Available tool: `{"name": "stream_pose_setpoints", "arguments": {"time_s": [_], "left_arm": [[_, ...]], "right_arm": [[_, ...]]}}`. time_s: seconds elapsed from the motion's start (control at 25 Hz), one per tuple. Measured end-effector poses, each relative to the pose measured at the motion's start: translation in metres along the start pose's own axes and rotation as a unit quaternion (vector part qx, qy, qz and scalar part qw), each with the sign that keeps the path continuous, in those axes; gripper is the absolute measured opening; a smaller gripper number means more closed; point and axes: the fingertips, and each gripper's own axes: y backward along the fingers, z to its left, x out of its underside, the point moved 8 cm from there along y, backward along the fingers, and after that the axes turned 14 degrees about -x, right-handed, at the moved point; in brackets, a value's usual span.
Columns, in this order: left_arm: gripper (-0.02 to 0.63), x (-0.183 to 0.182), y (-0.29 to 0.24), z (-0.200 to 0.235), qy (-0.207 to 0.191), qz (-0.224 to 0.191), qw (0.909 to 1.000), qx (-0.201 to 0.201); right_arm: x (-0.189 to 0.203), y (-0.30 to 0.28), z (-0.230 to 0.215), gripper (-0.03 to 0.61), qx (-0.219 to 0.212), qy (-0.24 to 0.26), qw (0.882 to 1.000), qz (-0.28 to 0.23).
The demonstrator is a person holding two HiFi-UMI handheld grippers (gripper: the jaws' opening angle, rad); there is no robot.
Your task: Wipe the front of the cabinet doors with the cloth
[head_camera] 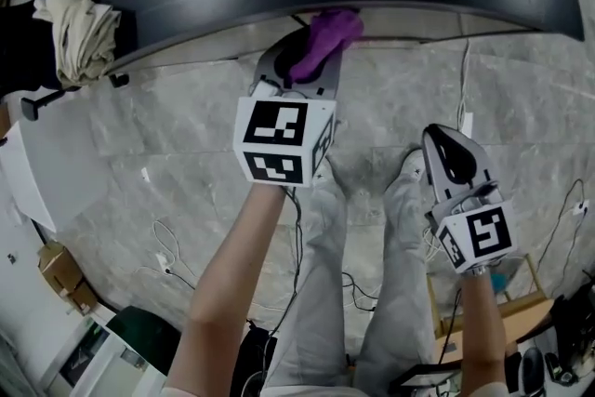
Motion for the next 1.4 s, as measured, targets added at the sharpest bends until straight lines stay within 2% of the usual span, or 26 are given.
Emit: {"name": "stream_pose_setpoints", "arguments": {"time_s": [0.2, 0.4, 0.52, 0.72, 1.08, 1.24, 1.4], "left_arm": [[0.121, 0.005, 0.011, 0.032, 0.011, 0.010, 0.9996, -0.023], [0.121, 0.010, 0.023, 0.019, 0.022, 0.009, 0.9994, -0.024], [0.121, 0.018, 0.026, -0.014, 0.019, 0.012, 0.9997, -0.007], [0.121, 0.029, 0.008, -0.102, -0.007, 0.027, 0.9987, 0.042], [0.121, 0.026, -0.053, -0.256, -0.018, 0.043, 0.9943, 0.096], [0.121, 0.027, -0.086, -0.284, -0.014, 0.054, 0.9930, 0.104], [0.121, 0.023, -0.107, -0.290, -0.026, 0.053, 0.9960, 0.068]], "right_arm": [[0.002, -0.014, 0.015, 0.035, -0.007, -0.002, 1.000, 0.003], [0.011, -0.008, 0.018, 0.035, -0.007, -0.016, 1.000, -0.001], [0.021, 0.003, 0.009, 0.035, -0.009, -0.026, 1.000, -0.002], [0.039, 0.041, -0.027, 0.035, -0.003, -0.029, 1.000, 0.011], [0.075, 0.140, -0.115, 0.035, 0.046, -0.074, 0.996, 0.013], [0.086, 0.159, -0.132, 0.035, 0.052, -0.087, 0.995, 0.008], [0.096, 0.171, -0.145, 0.035, 0.063, -0.097, 0.993, 0.002]]}}
